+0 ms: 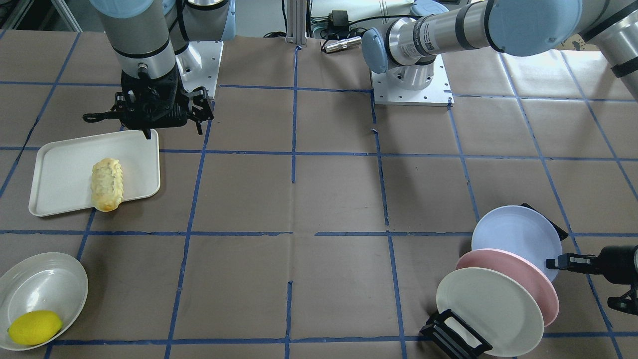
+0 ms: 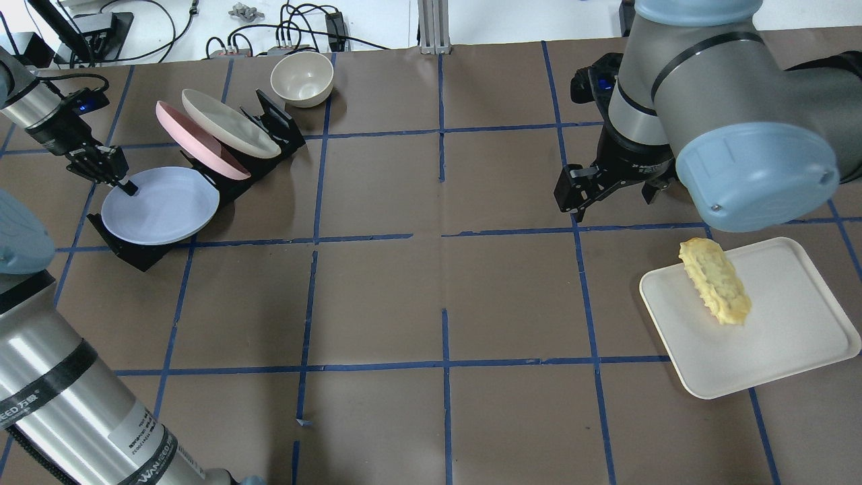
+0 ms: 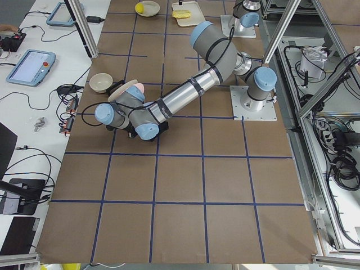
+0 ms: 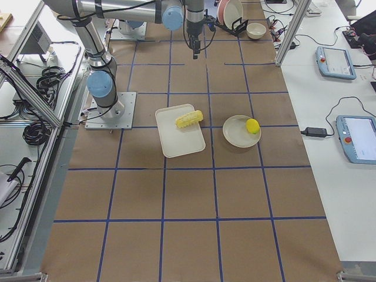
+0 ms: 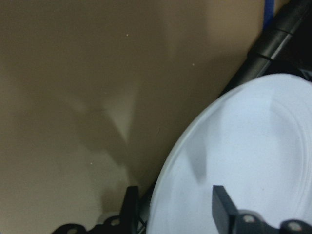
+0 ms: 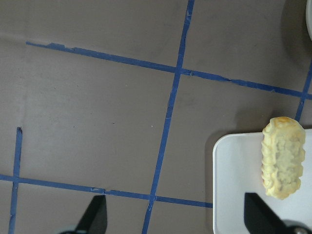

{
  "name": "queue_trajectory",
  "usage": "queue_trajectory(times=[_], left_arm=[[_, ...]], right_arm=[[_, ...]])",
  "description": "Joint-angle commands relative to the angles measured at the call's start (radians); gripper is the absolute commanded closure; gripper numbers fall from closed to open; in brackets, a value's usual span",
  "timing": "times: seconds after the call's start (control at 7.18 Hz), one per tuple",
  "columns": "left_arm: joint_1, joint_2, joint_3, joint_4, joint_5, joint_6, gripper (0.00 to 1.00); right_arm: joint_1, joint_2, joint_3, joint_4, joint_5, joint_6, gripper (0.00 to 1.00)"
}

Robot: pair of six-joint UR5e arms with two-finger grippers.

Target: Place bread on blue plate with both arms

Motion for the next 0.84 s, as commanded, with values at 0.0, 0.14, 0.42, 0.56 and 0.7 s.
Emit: queue_trajectory(times=[0.0, 0.14, 0.42, 0.56, 0.7], left_arm=[[-0.004, 0.022, 0.049, -0.075, 0.008, -0.038, 0.88], [-0.001, 0.034, 0.074, -0.143, 0.008, -0.039, 0.88], [0.000, 0.126, 0.047, -0.204, 0.055, -0.031, 0.90], [-0.003, 0.178, 0.027, -0.276, 0.059, -0.034, 0.91], [-0.007, 0.225, -0.019, -0.313, 0.059, -0.045, 0.92]], right_arm=[[0.000, -0.001, 0.006, 0.002, 0.004, 0.004, 0.00], [0.000, 0.001, 0.005, -0.001, 0.003, 0.003, 0.00], [0.000, -0.001, 0.003, -0.001, 0.003, 0.003, 0.00], [0.003, -0.002, 0.003, -0.001, 0.006, 0.004, 0.00], [0.003, 0.002, 0.003, -0.001, 0.021, 0.001, 0.00]])
